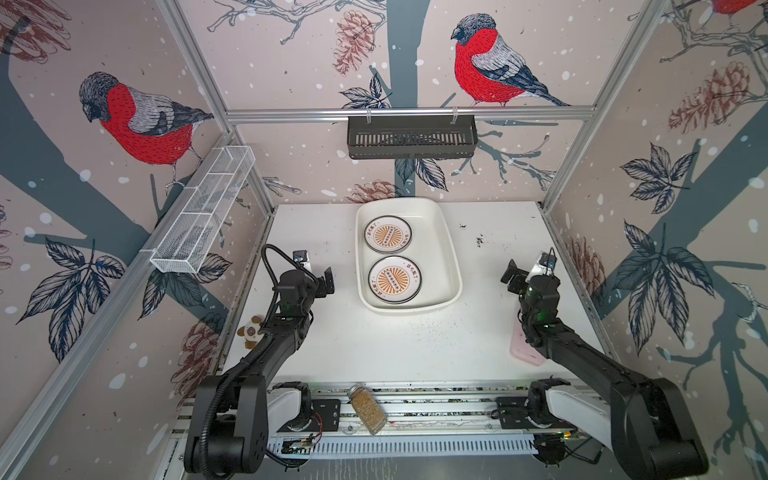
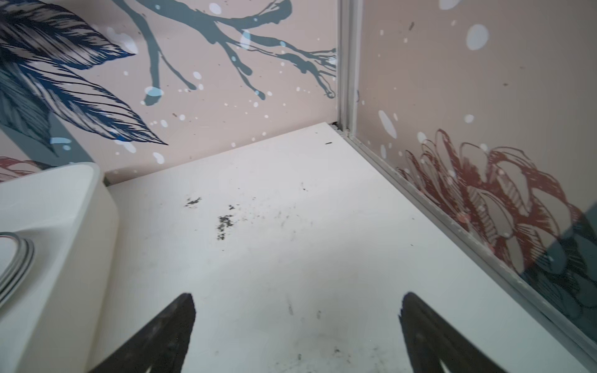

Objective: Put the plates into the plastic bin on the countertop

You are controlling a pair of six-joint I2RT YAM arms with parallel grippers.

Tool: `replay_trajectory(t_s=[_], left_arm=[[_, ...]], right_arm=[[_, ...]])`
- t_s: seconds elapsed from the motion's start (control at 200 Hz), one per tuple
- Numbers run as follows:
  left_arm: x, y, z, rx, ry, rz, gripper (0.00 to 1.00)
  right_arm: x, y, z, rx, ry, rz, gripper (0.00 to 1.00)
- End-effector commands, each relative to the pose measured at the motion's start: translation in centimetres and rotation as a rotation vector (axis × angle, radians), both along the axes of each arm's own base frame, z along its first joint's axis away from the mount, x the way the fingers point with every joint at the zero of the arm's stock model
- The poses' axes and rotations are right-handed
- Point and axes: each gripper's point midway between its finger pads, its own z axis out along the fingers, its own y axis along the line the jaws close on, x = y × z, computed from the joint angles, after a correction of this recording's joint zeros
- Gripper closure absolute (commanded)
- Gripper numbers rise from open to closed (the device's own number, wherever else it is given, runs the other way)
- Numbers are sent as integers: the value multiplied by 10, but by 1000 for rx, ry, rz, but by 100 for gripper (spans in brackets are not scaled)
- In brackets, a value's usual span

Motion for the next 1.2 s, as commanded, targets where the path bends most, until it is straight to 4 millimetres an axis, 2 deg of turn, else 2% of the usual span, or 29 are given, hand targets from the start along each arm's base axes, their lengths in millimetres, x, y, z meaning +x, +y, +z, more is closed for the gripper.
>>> replay_trajectory(t_s=[0.0, 0.09, 0.205, 0.245, 0.275, 0.515, 0.59, 0.69, 0.775, 0.926, 1.191], left_arm=[[5, 6, 44, 17, -253, 26, 2], [-5, 5, 49, 21, -338, 18, 2], [-14, 3, 45, 33, -388, 1, 2], [-16, 2, 43, 38, -398, -9, 2], [-17, 0, 40, 49, -397, -21, 2], [-32, -1, 27, 76, -462, -27, 1], [-33, 2, 25, 76, -487, -9, 1], [-15, 9, 13, 70, -411, 30, 1], [1, 14, 8, 65, -366, 56, 1], [20, 19, -4, 65, -276, 86, 1], [20, 16, -4, 70, -278, 68, 1]], right_arm=[[-7, -17, 18, -35, -135, -60, 0], [-15, -23, 15, -43, -183, -60, 0], [-17, -27, 9, -40, -215, -39, 0], [-17, -28, 13, -41, -243, -42, 0], [-17, -27, 17, -53, -264, -31, 0], [-10, -18, -4, -85, -244, 38, 1], [-11, -18, 1, -97, -285, 38, 0], [7, -23, -14, -61, -183, 28, 1], [27, -10, -22, -89, -113, 104, 0], [25, -8, -21, -110, -124, 90, 0], [26, -8, -20, -119, -126, 88, 1]])
